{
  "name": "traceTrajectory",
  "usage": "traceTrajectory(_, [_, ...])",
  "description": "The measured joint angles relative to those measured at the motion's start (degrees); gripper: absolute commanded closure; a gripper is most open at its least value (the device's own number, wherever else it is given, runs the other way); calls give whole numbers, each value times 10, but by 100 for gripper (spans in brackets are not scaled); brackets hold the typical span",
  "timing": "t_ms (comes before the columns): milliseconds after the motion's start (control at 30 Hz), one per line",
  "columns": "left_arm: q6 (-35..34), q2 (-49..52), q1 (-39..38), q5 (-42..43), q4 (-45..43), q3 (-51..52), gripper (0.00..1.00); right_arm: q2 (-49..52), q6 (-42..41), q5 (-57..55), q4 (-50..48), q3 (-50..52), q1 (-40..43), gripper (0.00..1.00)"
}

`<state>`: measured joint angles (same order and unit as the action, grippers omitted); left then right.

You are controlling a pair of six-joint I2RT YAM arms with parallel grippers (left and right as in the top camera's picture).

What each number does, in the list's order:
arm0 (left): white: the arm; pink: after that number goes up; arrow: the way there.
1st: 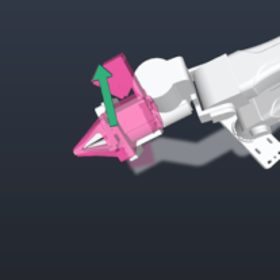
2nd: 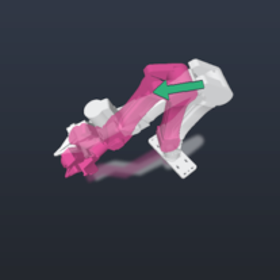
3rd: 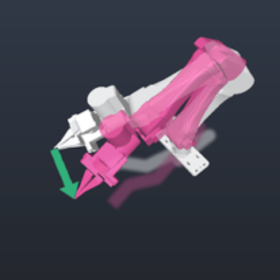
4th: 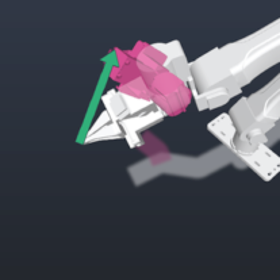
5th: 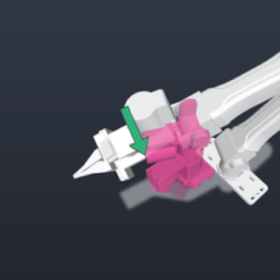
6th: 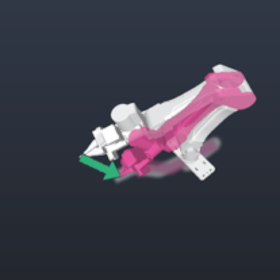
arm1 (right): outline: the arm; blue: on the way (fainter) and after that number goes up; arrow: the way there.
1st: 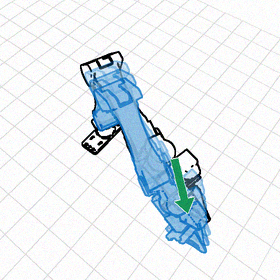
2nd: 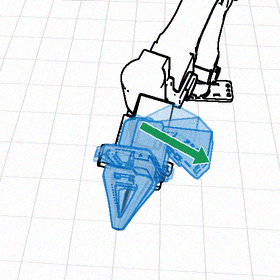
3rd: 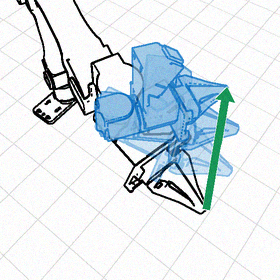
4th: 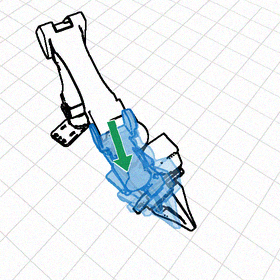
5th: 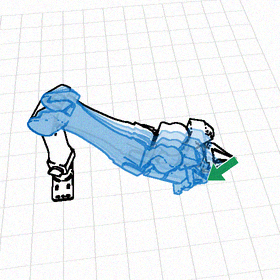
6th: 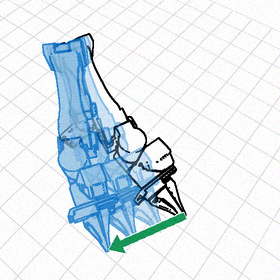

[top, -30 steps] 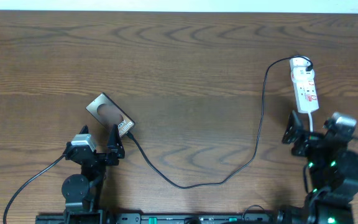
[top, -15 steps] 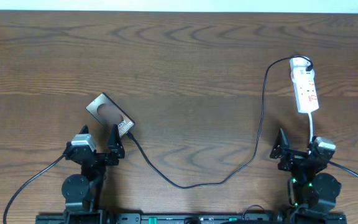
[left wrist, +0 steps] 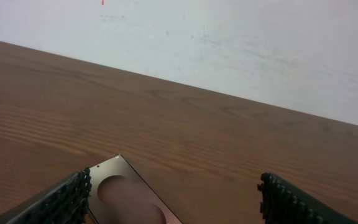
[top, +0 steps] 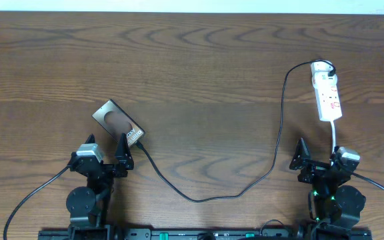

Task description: Plug charger to phone and switch on socket

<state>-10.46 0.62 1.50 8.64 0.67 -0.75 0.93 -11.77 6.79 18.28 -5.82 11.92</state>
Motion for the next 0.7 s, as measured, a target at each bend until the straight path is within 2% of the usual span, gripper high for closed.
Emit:
traceTrajectory(433, [0,0,0,0,0,0,15,0,0,0,0,0,-2,1])
traceTrajectory(700, [0,0,0,0,0,0,15,0,0,0,0,0,-54,1])
